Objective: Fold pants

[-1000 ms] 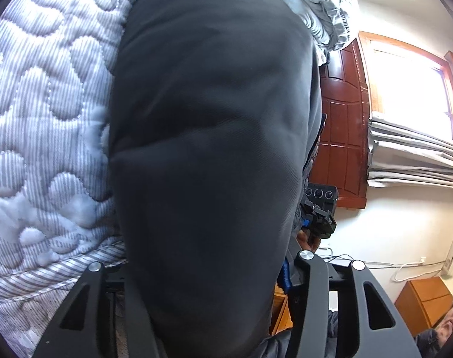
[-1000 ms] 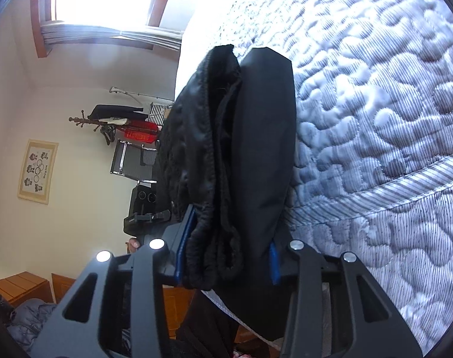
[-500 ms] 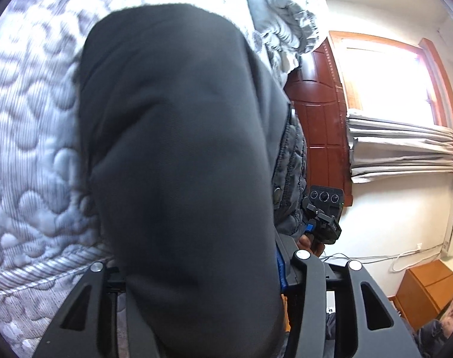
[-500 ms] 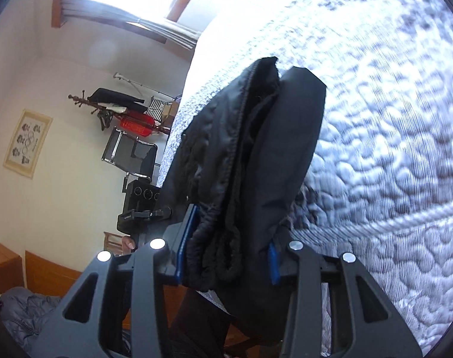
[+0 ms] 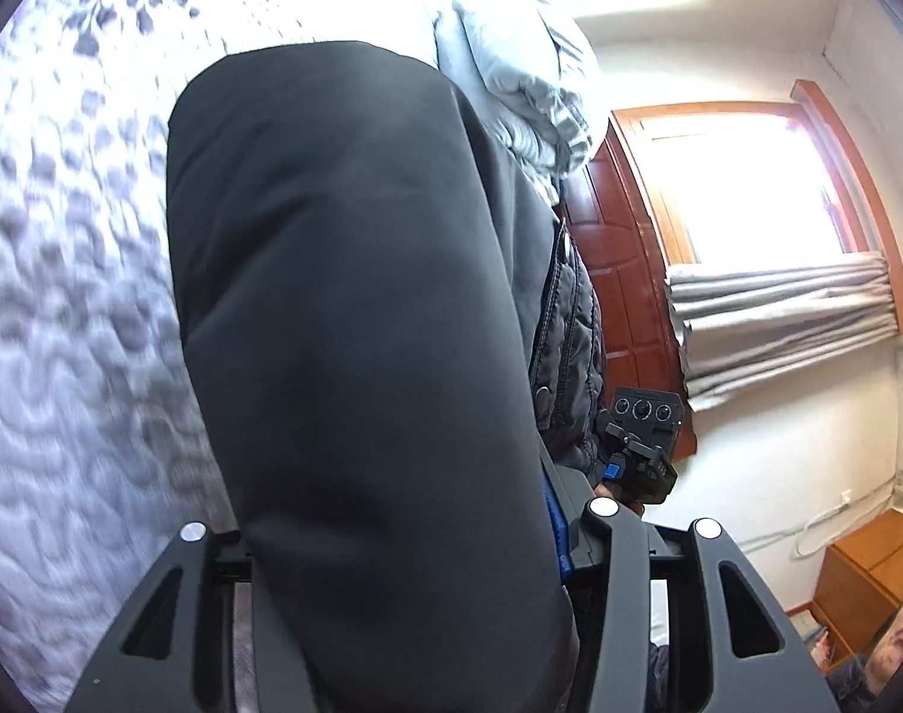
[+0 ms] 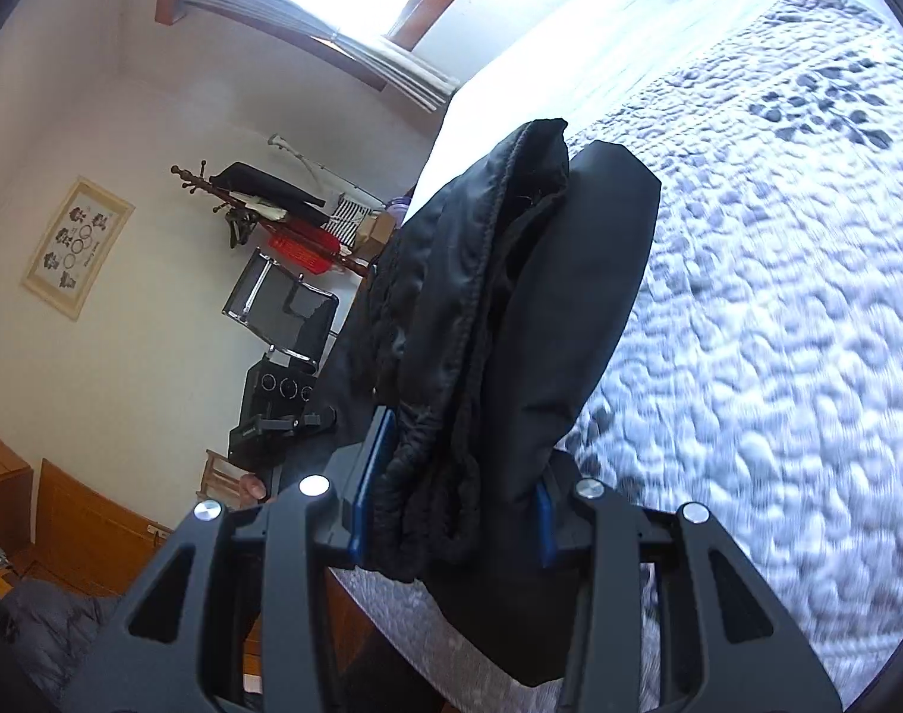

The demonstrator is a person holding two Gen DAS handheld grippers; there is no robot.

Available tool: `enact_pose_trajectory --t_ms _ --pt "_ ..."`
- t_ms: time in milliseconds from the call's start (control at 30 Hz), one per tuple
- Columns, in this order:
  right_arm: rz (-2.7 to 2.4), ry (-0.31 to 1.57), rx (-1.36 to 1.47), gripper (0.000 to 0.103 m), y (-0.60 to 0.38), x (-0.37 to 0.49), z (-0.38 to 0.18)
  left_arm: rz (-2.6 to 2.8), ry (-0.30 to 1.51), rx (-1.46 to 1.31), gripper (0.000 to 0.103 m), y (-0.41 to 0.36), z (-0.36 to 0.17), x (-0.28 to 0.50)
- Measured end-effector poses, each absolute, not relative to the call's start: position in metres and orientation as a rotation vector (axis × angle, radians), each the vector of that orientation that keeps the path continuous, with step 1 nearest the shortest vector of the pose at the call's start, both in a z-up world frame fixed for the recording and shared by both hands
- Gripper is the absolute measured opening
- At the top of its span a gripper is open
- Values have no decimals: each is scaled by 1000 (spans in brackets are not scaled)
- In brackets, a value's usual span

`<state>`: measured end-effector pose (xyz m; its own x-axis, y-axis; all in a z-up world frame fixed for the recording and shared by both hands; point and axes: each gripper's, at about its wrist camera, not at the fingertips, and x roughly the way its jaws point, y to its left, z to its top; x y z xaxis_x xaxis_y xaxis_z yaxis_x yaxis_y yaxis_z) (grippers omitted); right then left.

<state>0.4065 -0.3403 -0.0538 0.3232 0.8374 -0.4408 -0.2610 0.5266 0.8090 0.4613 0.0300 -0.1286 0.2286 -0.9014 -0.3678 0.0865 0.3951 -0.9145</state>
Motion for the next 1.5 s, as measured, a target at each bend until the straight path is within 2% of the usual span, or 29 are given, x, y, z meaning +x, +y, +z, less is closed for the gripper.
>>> enact_pose_trajectory --t_ms 367,633,667,767,800,833,867,1067,1500 --pt "806 1130 722 39 -315 501 -103 -702 1183 -927 48 56 -173 528" --pt "782 1167 814 42 -324 503 -152 -707 1207 -959 51 68 -207 532" --pt "769 1172 831 44 -327 501 -160 -701 1213 -959 52 70 -211 531" --pt "711 1191 885 63 -336 497 -179 -667 1234 -983 63 74 -223 529" --pt "706 1190 897 65 -338 495 -184 -662 1230 -989 63 74 -225 529" --pt "709 1182 905 67 -340 493 -186 -657 1226 -986 67 76 -226 527" --pt "701 1179 907 74 -342 489 -188 -645 1224 -973 73 78 -225 525" --pt "668 1147 933 75 -365 471 -188 -588 1199 -912 88 94 -213 507" --pt "558 1124 878 75 -400 409 -171 -351 1170 -736 99 116 -183 457"
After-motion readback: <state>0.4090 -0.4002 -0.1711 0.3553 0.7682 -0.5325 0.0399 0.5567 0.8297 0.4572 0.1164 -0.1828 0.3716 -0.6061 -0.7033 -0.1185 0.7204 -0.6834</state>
